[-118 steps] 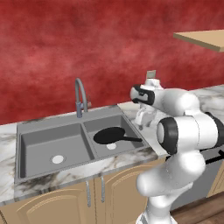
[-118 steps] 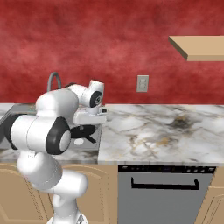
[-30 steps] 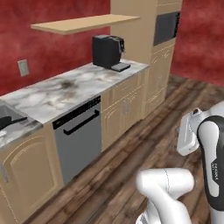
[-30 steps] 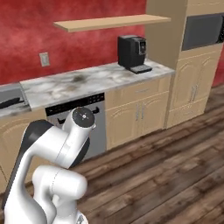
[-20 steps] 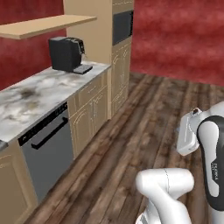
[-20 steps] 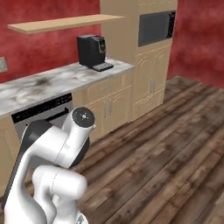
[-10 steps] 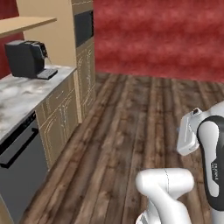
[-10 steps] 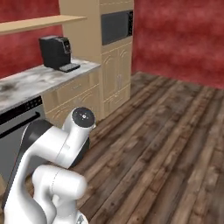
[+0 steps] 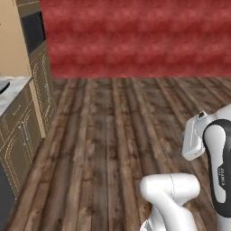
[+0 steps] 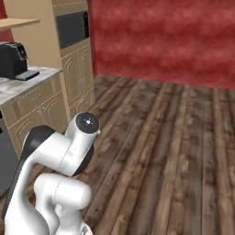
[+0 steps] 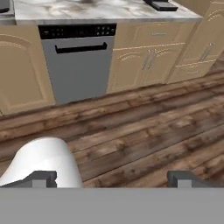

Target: Move the pot and pan from the stove into the sink.

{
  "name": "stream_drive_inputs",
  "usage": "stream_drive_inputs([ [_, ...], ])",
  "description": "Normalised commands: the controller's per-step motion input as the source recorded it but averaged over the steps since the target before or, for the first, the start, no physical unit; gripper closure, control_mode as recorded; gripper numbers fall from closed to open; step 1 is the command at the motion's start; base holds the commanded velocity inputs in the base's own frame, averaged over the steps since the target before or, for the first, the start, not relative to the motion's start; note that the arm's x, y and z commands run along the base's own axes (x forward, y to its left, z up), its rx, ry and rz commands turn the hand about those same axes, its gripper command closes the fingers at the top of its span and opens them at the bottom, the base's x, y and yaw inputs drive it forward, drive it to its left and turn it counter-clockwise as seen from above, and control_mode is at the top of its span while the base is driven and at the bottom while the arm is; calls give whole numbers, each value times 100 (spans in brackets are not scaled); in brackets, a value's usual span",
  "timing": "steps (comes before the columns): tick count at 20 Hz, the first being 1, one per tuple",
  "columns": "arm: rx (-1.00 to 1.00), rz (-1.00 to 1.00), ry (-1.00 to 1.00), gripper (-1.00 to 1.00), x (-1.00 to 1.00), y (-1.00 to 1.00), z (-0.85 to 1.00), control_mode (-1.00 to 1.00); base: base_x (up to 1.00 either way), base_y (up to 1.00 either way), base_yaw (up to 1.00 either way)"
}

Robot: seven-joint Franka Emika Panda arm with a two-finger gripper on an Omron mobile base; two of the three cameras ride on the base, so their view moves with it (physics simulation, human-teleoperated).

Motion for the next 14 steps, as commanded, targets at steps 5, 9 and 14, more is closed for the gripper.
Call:
stream_drive_inputs([
  [5,0,0,0,-100,0,0,0,100,0,-12,-47],
  [9,0,0,0,-100,0,0,0,100,0,-18,-46],
  [14,0,0,0,-100,0,0,0,100,0,-15,-47],
])
